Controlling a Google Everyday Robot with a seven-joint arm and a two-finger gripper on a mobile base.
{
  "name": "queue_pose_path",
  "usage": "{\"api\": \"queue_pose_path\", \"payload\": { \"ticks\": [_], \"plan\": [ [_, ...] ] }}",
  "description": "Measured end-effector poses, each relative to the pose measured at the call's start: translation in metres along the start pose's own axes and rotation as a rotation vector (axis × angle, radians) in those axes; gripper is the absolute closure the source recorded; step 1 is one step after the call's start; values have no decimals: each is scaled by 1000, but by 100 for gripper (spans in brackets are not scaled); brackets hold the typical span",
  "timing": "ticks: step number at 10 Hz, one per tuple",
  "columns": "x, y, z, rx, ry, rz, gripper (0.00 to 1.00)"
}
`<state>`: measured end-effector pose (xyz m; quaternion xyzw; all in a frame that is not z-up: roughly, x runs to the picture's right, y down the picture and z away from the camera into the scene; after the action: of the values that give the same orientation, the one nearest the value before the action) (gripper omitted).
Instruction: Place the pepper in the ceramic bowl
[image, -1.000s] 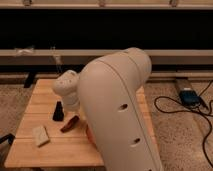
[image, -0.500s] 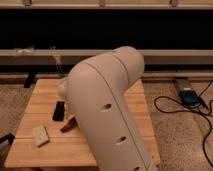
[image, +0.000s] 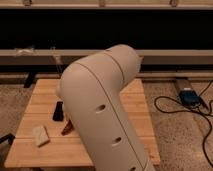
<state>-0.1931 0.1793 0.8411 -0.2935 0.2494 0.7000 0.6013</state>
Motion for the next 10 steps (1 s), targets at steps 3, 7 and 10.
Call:
{"api": "queue_pose_path", "payload": {
  "ticks": [3, 7, 10],
  "plan": [
    [1, -3, -18, -24, -2, -22, 100],
    [-6, -38, -70, -63, -7, -29, 100],
    [-15, -84, -107, -70, -5, -12, 100]
  ]
}}
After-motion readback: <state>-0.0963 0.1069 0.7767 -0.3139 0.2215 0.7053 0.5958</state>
